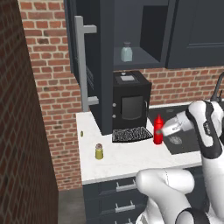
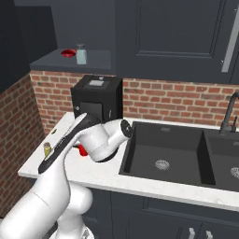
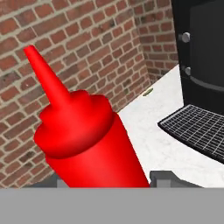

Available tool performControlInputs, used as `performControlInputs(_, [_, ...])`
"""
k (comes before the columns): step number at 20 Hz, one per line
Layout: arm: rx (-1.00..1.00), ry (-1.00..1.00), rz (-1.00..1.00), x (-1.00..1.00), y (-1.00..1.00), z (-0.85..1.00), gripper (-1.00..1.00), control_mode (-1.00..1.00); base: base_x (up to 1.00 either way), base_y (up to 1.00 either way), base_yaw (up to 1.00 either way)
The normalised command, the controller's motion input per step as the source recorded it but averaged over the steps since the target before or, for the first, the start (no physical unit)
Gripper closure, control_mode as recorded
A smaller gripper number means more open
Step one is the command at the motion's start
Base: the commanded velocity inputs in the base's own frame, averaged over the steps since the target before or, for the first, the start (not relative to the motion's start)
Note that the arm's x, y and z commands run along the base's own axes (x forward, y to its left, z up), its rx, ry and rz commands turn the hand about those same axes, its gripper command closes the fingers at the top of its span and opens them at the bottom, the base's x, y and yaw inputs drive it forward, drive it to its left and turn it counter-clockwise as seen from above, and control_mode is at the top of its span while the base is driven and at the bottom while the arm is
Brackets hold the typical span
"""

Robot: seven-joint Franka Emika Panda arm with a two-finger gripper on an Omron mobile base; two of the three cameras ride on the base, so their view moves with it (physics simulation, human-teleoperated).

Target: Put the shaker and condiment bottle from the counter next to their counterparts in the cabinet.

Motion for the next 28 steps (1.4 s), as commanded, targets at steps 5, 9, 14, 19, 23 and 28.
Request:
performControlInputs(5, [-0.04, 0.01, -0.26, -0.53, 0.29, 0.75, 1.0, -1.0, 0.0, 0.0, 0.0])
performControlInputs(9, [0.0, 0.0, -0.15, -1.0, 0.0, 0.62, 1.0, -1.0, 0.0, 0.0, 0.0])
performControlInputs(14, [0.0, 0.0, -0.13, -0.53, 0.14, 0.98, 1.0, -1.0, 0.0, 0.0, 0.0])
performControlInputs(19, [0.0, 0.0, -0.14, -0.05, 0.5, 1.0, 1.0, -1.0, 0.0, 0.0, 0.0])
performControlInputs(23, [0.0, 0.0, -0.15, 0.0, 0.5, 0.98, 1.0, -1.0, 0.0, 0.0, 0.0])
performControlInputs(28, [-0.03, 0.0, -0.07, 0.0, 0.15, 0.72, 1.0, -1.0, 0.0, 0.0, 0.0])
